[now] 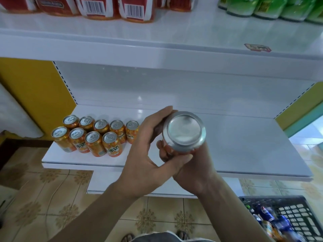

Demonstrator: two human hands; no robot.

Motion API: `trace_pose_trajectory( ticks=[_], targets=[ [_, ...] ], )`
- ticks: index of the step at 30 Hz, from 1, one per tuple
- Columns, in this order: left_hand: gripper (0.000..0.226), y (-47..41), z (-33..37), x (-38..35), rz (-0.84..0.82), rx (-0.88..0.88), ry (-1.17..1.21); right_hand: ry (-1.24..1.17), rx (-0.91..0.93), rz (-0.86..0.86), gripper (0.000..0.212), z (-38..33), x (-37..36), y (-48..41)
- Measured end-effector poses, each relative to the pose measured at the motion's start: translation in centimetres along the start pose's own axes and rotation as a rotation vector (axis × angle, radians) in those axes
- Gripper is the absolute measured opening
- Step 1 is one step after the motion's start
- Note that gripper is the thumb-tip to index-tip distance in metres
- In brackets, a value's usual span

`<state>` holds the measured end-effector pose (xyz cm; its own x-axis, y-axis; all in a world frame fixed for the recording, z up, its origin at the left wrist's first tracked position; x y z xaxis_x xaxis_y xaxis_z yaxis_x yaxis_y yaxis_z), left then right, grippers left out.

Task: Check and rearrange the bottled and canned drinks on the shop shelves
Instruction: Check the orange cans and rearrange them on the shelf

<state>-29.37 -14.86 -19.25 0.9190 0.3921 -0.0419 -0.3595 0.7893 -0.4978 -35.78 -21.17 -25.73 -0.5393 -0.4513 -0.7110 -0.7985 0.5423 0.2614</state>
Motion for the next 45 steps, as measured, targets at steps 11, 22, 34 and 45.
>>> trace_pose_trajectory(
  ticks=[11, 22, 34, 45],
  targets=[
    [0.073, 0.8, -4.5, 2.4, 0.379, 0.501, 0.424, 0.638, 0.320, 0.207, 0.056, -3.0, 1.8, 1.8],
    [0.055, 0.3, -4.7, 2.9, 0.259, 0.532, 0.418, 0.839, 0.354, 0.229, 0.057, -4.4, 1.4, 2.4],
    [0.042, 2.0, -6.1, 1.4, 0.285, 0.768, 0.498, 0.924, 0.510, 0.277, 0.060, -5.5, 0.4, 2.9],
    [0.058, 3.0, -7.3, 1.4, 0.341, 0.880, 0.630, 0.890, 0.435, 0.199, 0.058, -4.6, -0.6, 2.7]
  ],
)
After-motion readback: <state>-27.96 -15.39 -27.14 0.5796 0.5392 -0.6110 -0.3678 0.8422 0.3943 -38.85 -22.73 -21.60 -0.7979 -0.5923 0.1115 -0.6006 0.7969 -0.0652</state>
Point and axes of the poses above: each hand's wrist, its own y-axis away from the middle knuckle, its own x-axis out of the back of the hand, z = x × y, the point moved 8 cm from there along -y, towards the middle knuckle, and after that the axes turned 7 degrees about y, right-handed, at the moved point
